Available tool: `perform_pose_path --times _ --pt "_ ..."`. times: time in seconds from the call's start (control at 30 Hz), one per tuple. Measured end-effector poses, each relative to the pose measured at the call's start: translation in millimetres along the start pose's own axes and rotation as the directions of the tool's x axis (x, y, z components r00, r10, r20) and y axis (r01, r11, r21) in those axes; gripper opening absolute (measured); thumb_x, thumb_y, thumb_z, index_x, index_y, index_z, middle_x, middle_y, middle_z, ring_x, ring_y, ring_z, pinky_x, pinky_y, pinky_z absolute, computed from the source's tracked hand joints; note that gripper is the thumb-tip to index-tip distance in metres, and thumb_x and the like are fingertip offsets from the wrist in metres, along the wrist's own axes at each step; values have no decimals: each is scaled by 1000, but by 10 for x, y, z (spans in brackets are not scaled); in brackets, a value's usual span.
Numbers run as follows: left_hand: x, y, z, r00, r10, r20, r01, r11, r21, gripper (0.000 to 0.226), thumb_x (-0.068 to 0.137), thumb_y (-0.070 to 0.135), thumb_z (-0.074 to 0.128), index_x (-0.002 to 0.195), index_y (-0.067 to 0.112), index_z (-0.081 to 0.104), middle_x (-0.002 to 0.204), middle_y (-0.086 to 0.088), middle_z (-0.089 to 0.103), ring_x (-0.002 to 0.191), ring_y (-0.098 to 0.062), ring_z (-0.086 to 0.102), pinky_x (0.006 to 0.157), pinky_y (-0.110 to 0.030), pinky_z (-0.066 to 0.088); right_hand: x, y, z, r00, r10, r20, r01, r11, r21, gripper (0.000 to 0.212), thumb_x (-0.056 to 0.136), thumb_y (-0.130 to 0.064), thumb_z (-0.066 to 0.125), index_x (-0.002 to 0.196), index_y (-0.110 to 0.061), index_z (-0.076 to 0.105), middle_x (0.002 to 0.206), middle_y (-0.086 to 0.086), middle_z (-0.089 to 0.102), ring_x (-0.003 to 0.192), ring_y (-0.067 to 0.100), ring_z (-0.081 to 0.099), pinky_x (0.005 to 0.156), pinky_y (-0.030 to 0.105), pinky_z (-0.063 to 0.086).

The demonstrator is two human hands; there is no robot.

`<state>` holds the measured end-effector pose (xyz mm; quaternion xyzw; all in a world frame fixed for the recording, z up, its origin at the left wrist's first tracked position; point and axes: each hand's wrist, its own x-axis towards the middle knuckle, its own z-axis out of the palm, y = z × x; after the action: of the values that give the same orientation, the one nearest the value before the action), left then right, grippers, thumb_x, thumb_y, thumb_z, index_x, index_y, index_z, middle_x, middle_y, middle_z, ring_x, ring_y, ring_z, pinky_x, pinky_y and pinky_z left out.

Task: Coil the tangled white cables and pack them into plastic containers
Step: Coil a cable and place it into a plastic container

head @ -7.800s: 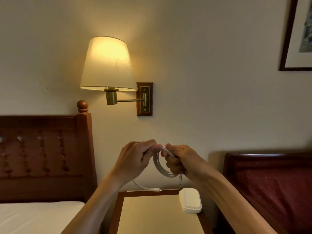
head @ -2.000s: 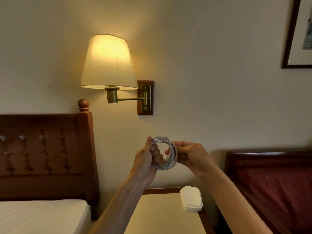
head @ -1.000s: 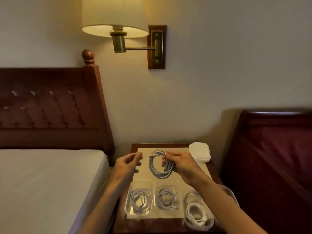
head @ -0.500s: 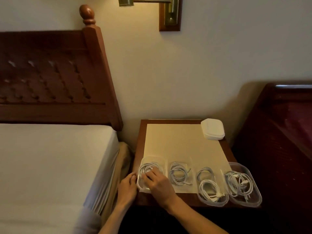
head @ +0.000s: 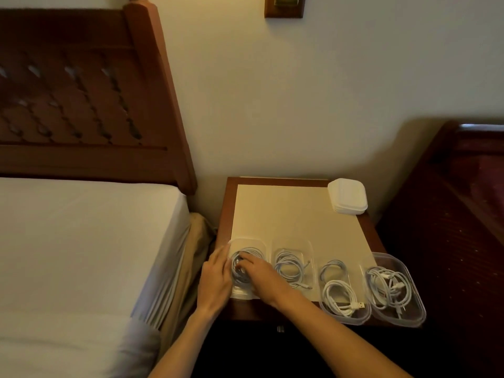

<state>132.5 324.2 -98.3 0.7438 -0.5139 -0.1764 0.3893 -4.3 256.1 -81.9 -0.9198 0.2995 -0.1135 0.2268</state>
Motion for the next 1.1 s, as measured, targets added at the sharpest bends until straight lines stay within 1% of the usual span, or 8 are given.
perform_pose_path --times 0.1,0.17,0.3,0.43,0.53,0.67,0.83,1.1 --pt "47 -65 76 998 -13 65 9 998 70 42 102 23 42 144 24 44 150 6 42 129 -18 47 110 -32 37 26 36 -48 998 -57 -8 57 998 35 44 74 9 61 116 -3 64 137 11 52 124 28 52 104 35 43" --pt "29 -51 115 999 -8 52 4 997 76 42 101 19 45 143 21 46 151 3 42 126 -21 51 107 -30 36 -6 68 -110 995 -93 -43 96 993 69 46 73 11 61 115 -5 66 136 12 55 125 28 53 106 35 43" --pt "51 -19 147 1000 -15 10 13 994 110 41 101 23 44 141 16 49 151 0 42 127 -24 51 106 -30 37 -70 290 -466 940 -75 -333 97 994 51 29 86 -5 57 112 -10 69 130 9 62 120 21 57 104 30 45" --pt "113 -22 204 1000 -23 -3 24 993 116 42 101 19 47 142 14 48 151 1 41 133 -21 46 110 -29 32 63 910 -949 812 232 -536 -225 971 79 22 92 -5 52 102 -13 71 121 6 65 116 18 56 98 21 39" --pt "164 -24 259 1000 -28 -3 28 991 133 42 101 21 45 143 15 47 152 2 39 136 -19 42 111 -31 31 150 1534 -1207 682 507 -527 -545 833 96 22 95 -18 52 108 -10 67 124 9 61 115 23 52 91 31 45" --pt "212 -23 319 999 -28 -14 30 990 135 42 100 20 48 141 15 49 152 2 40 135 -20 43 110 -32 32 214 2143 -1367 535 705 -466 -805 593 -29 52 92 -45 56 130 -9 51 144 13 41 129 35 37 103 51 40" --pt "229 -31 337 1000 -9 -27 13 987 158 41 100 20 48 141 17 50 151 4 40 135 -16 43 106 -24 31 341 2552 -1412 409 829 -382 -893 450 22 82 83 -63 60 140 -9 35 154 17 22 139 40 23 108 55 32" --pt "234 -40 342 1000 -10 -6 11 988 152 43 99 19 49 143 19 48 152 5 38 137 -15 41 107 -24 29 424 2829 -1385 317 856 -408 -908 398 130 90 72 -57 74 135 -5 37 141 19 38 130 36 34 99 48 42"
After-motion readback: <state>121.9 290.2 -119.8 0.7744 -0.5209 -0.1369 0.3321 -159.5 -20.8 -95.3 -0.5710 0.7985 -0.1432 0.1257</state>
